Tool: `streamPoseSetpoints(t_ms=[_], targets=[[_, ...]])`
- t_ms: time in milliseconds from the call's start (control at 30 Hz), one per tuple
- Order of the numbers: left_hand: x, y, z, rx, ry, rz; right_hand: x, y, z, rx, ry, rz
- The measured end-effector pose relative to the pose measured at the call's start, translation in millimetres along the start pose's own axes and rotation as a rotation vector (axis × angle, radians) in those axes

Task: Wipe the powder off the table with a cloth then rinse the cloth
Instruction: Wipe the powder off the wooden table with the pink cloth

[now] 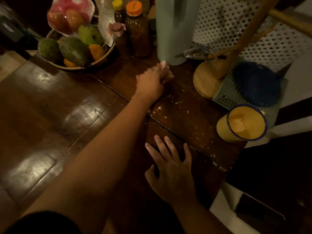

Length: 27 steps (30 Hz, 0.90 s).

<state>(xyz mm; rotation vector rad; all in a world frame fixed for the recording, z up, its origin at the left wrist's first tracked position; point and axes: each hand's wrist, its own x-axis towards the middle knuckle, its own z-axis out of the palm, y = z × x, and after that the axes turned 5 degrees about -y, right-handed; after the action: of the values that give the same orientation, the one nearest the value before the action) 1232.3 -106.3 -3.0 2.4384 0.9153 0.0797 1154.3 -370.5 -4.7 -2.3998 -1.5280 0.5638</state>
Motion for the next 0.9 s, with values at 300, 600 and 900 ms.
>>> streamPoseSetpoints(t_ms=[300, 600, 900], targets=[[-24.7, -36.2, -33.9, -0.064, 0.116, -0.123, 2.6, -0.6, -2.5, -0.027, -0.012, -0.006], [-36.9, 48.3, 21.5, 0.253, -0.101, 0.110, 1.4, -1.3, -0.5, -0.018, -0.015, -0.008], [-5.8, 59.0, 16.8, 0.172, -0.243, -0.040, 1.3, -0.6, 0.0, 0.023, 0.053, -0.010]])
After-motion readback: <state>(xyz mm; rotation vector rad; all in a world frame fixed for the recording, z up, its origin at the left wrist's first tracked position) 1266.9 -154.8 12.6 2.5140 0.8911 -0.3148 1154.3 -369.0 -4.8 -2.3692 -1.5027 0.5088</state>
